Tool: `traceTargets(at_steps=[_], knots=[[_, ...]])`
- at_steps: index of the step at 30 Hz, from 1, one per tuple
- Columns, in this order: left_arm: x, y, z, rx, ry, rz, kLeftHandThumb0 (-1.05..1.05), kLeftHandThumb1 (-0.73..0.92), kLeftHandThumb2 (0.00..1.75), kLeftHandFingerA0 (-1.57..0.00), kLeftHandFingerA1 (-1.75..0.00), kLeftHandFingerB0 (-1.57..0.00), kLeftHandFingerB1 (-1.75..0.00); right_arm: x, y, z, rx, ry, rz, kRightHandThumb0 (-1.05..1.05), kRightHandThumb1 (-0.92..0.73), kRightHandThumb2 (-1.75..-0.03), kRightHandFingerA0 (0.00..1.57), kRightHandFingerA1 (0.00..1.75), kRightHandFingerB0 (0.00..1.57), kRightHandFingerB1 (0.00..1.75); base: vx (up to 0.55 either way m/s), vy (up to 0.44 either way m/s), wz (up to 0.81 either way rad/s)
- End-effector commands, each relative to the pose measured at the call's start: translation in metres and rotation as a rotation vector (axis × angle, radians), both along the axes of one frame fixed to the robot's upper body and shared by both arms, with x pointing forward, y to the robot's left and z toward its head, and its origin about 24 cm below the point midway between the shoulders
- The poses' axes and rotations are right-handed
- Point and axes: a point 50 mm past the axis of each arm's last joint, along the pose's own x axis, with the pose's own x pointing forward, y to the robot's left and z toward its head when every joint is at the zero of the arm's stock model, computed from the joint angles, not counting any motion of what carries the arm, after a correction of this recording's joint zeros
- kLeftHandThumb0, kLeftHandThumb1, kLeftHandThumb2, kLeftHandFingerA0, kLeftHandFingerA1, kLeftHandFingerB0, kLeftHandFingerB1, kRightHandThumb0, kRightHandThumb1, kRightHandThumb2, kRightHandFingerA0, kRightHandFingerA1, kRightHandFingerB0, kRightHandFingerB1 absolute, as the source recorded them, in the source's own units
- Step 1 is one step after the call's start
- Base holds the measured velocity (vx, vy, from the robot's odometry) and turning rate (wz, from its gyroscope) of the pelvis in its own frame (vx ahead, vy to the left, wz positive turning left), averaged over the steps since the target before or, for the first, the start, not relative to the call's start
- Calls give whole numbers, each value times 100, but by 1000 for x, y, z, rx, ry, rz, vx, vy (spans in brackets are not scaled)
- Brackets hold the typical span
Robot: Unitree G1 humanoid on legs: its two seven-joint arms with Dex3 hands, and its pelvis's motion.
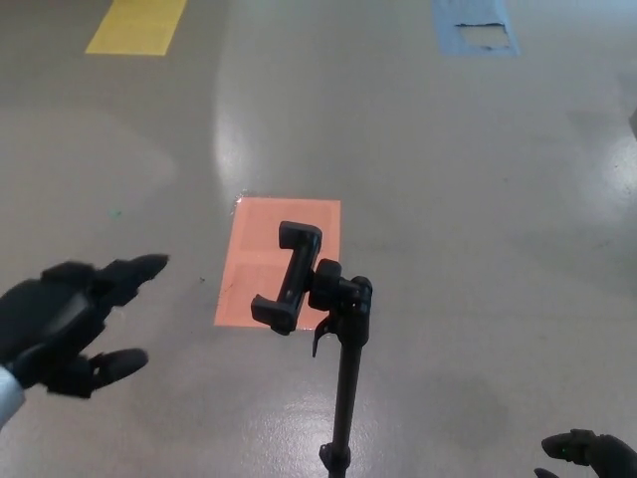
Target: The robot uses its left hand to grab the top of a phone stand kept on the floor and tilt it upwards to adjust its angle
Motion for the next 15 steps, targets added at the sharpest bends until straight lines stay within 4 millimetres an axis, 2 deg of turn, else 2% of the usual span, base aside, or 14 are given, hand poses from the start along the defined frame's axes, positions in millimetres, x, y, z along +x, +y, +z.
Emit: traceTargets(at_steps=[1,6,7,15], knots=[[3,-10,12,77,-26,-91,-81,88,69,-24,-30,-1,-19,-4,-9,0,-27,9,-8,-62,-77,-63,26,36,26,31,0,0,0],[5,-18,22,107,-39,-118,-83,87,68,-21,-30,-1,-19,-5,-11,0,-32,9,-5,-61,-77,-63,24,36,25,31,0,0,0],[6,-19,25,113,-43,-125,-83,68,102,-9,-41,-2,-21,-5,-11,0,-32,11,-6,-61,-77,-63,25,36,25,31,0,0,0],[12,-26,42,167,-101,-167,-82,69,103,-10,-34,0,-16,-5,-12,0,-36,16,-11,-61,-75,-63,24,35,26,31,0,0,0]])
